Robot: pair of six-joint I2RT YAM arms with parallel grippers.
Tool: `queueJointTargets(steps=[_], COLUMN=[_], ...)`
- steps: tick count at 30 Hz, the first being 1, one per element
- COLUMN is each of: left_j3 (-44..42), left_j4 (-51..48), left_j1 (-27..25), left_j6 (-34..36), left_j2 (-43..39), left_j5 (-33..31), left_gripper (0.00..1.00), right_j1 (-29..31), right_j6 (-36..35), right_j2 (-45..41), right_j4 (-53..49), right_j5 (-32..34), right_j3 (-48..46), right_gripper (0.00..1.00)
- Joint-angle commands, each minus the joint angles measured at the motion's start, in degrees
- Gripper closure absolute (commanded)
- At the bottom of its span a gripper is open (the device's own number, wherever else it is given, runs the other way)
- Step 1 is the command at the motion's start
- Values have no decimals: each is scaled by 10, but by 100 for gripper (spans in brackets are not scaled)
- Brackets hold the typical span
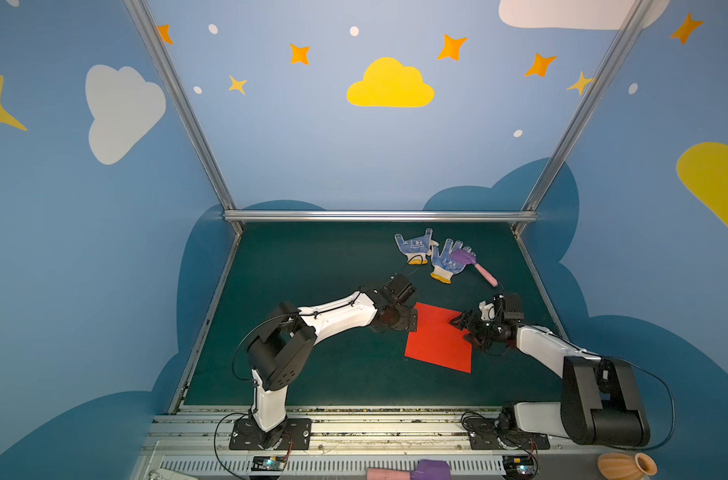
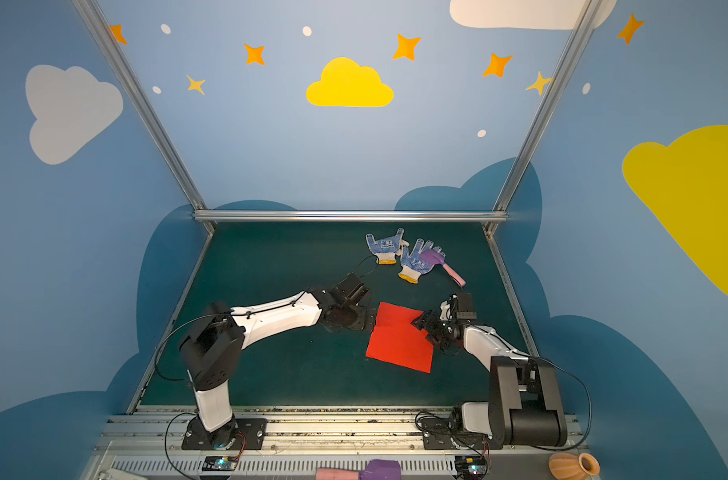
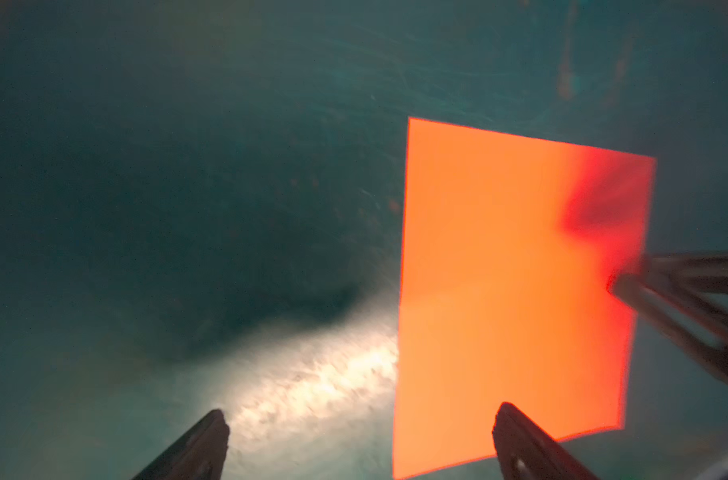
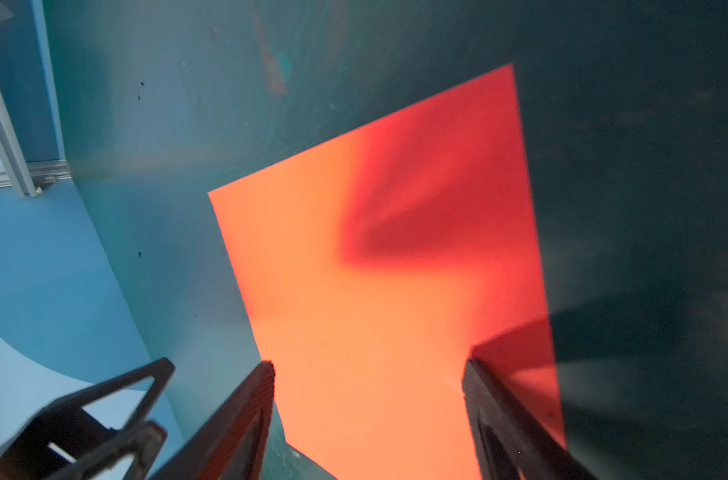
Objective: Fold a paper plane with a square sheet of paper (fold left side to right side)
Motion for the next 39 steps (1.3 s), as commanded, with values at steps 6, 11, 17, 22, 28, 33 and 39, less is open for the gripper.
queueJointTargets(steps=[6, 11, 17, 22, 28, 33, 39], left_j3=[-90, -90, -87, -79, -53, -35, -100], left_j4=[137, 176, 186, 195, 217, 191, 160], left_j1=[-11, -24, -36, -38, -37, -32, -36], left_j6=[-106, -120, -131, -129, -90, -62, -115], left_j2=[-2, 22, 46, 66, 83, 80, 1], left_j5=[127, 141, 139, 143, 161, 144, 66], left_gripper=[4, 10, 11, 11, 10, 10, 8], right_j1=[14, 14, 14, 14, 14, 14, 14], right_j6=[12, 11, 11, 11, 11, 11, 6], right_j2=[22, 22, 22, 23, 24, 26, 22], right_j4=[-32, -37, -38, -38, -38, -43, -46], right_j5=[4, 6, 3, 3, 5, 6, 5], right_j3=[-30, -28, -28, -28, -26, -22, -25], right_gripper=[26, 26, 26, 26, 26, 26, 26])
